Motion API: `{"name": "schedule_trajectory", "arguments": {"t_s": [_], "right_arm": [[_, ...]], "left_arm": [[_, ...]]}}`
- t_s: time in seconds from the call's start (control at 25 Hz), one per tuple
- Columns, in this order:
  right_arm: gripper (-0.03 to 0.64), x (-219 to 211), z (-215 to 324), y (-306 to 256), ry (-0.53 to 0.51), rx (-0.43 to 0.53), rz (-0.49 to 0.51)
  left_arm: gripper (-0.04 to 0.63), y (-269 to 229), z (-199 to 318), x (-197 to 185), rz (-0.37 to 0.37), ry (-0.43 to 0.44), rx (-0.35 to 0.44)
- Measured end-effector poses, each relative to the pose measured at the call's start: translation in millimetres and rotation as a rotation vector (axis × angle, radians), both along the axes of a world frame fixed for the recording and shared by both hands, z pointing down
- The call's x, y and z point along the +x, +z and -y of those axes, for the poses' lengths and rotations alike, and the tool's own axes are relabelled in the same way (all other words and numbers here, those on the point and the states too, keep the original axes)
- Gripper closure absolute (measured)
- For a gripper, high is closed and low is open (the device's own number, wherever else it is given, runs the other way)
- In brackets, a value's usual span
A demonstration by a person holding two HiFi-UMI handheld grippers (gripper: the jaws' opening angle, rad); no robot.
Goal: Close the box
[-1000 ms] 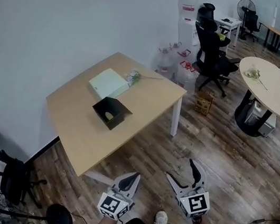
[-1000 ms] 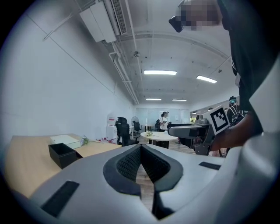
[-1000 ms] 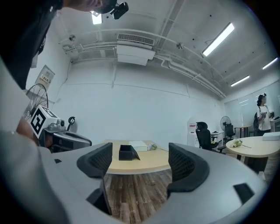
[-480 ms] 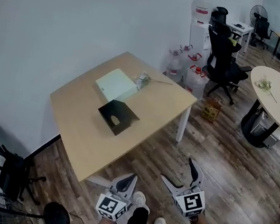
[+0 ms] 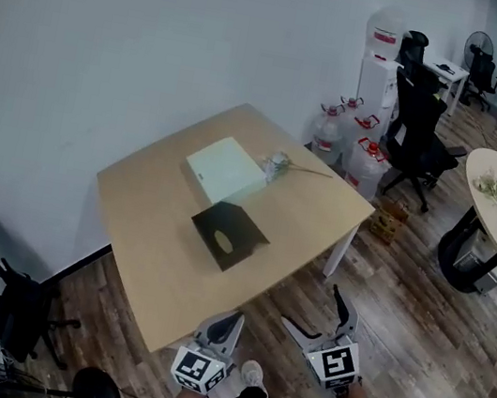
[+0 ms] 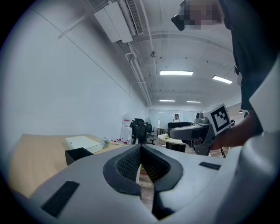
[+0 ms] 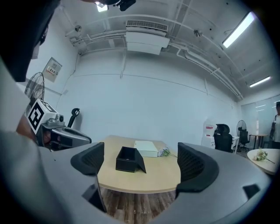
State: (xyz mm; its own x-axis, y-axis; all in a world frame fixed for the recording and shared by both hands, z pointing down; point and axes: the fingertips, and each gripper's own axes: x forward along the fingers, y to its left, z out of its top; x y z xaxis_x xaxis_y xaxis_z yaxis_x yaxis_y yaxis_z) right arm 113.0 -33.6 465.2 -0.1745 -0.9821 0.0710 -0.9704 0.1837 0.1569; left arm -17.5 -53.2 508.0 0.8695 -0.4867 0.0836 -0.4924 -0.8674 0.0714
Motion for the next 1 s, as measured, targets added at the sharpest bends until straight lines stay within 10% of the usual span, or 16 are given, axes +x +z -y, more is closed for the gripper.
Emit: {"name": "schedule_trajectory", "arguments": {"t_s": [0.64,1.0], "right_arm": [[0.077,-38,127,-5,-0.063,-0.028,-0.012],[0.078,-27,185,25,-0.128,-0.121,0.244]], "left_arm": [[0.58,-12,118,-28,-0.012,-0.023,0.021],[0.58,1,161,-31,0.025,-0.098,-0.003]]}}
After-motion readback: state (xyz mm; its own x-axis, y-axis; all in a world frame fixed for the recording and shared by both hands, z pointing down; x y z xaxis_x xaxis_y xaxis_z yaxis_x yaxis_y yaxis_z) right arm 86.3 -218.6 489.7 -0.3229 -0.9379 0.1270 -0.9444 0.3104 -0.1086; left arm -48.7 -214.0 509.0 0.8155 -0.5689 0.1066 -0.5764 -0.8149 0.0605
